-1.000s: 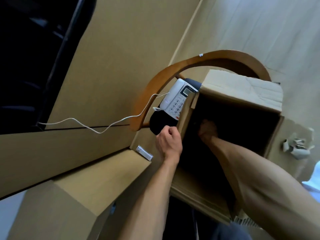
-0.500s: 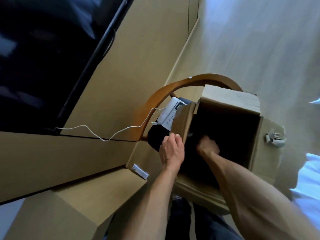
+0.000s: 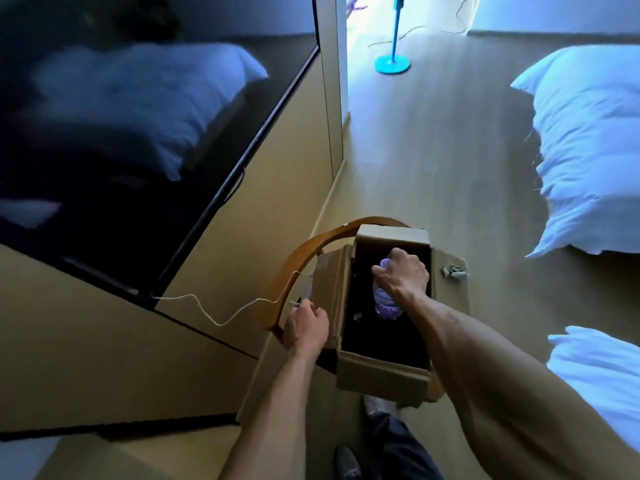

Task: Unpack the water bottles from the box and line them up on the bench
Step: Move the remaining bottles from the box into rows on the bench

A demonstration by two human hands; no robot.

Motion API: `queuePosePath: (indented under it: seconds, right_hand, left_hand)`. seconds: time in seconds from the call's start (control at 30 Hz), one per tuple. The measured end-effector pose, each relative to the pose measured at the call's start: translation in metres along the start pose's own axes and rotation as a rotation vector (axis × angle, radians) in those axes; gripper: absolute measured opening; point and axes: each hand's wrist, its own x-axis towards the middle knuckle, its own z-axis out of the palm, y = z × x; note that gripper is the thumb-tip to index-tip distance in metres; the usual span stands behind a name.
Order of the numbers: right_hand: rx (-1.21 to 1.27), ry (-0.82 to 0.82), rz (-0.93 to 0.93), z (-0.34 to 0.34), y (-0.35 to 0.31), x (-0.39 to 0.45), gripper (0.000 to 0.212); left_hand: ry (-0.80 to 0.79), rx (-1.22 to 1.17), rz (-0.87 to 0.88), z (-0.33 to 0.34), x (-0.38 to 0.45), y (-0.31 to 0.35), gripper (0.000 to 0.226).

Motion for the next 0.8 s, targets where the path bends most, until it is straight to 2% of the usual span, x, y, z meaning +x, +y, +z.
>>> queuePosePath:
  seconds: [0.17,0.3,0.47,0.57,0.67,0.73,0.8]
  right_hand:
    - [0.211,0.1,-0.056,-0.052,-0.048,-0.039,0.025]
    - [0.403,0.033,-0.154,-0.074,-0.08,-0.068,0.025]
    - [0.545,-0.239,-0.404,-0.104,-0.137,-0.101,0.019]
    - [0.639,-0.384,-0.494,-0.129,-0.176,-0.123,0.017]
    - [0.708,-0.446,-0.566,-0.147,-0.212,-0.15,0.019]
    - [0.708,-0.456,-0.603,-0.15,-0.229,-0.171,0.017]
    - [0.687,-0.431,-0.632,-0.148,-0.24,-0.192,0.021]
  left_hand:
    - [0.098,-0.18,-0.011,-0.037,-0.029,0.026,0.032]
    - [0.162,-0.3,-0.08,-0.063,-0.05,0.022,0.048]
    - [0.13,-0.748,-0.301,-0.106,-0.072,-0.007,0.063]
    - [0.012,-1.129,-0.372,-0.13,-0.107,-0.024,0.052]
    - [-0.007,-1.577,-0.285,-0.154,-0.139,-0.028,0.047]
    - [0.074,-1.68,-0.205,-0.168,-0.159,-0.029,0.049]
    - [0.159,-1.681,-0.201,-0.176,-0.173,-0.033,0.048]
